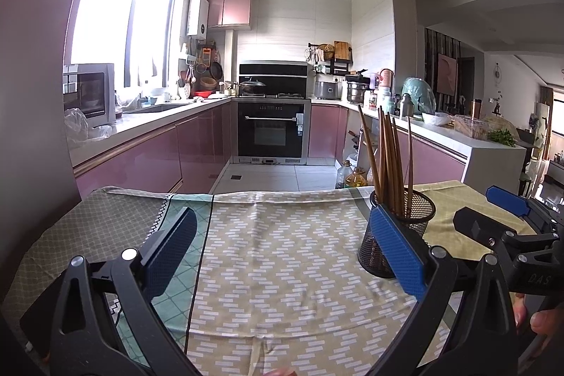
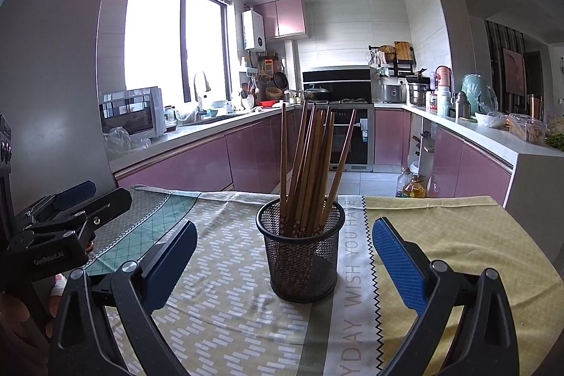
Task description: Organize utensils
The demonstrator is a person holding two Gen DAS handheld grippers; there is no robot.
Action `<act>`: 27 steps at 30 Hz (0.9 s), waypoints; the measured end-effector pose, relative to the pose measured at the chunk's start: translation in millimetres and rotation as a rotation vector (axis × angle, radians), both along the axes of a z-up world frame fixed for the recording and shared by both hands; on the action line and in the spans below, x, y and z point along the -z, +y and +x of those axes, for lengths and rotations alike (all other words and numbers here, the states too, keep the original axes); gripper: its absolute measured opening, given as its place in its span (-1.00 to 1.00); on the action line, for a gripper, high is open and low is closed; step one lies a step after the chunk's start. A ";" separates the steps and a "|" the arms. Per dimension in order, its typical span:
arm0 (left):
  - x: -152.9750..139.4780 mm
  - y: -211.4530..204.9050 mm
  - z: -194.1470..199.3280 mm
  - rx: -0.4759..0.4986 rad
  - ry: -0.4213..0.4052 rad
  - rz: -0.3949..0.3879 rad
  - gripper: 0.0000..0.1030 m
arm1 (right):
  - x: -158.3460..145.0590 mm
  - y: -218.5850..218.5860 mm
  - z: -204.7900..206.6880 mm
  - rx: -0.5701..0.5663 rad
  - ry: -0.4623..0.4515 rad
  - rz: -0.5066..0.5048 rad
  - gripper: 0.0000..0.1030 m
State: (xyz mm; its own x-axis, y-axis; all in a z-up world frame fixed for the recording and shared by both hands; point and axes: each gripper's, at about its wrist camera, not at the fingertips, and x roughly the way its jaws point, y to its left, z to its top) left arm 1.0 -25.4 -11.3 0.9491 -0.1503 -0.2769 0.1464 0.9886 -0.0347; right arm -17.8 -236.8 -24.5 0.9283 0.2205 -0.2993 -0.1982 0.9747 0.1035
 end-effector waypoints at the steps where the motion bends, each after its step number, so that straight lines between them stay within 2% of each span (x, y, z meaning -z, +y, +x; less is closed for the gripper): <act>1: 0.1 0.8 -0.5 -0.001 -0.001 0.000 0.89 | -0.6 0.3 -0.4 0.000 -0.002 -0.001 0.87; 27: -0.9 4.0 -4.9 -0.004 -0.001 0.002 0.89 | -4.6 3.3 -0.6 0.005 -0.009 -0.001 0.87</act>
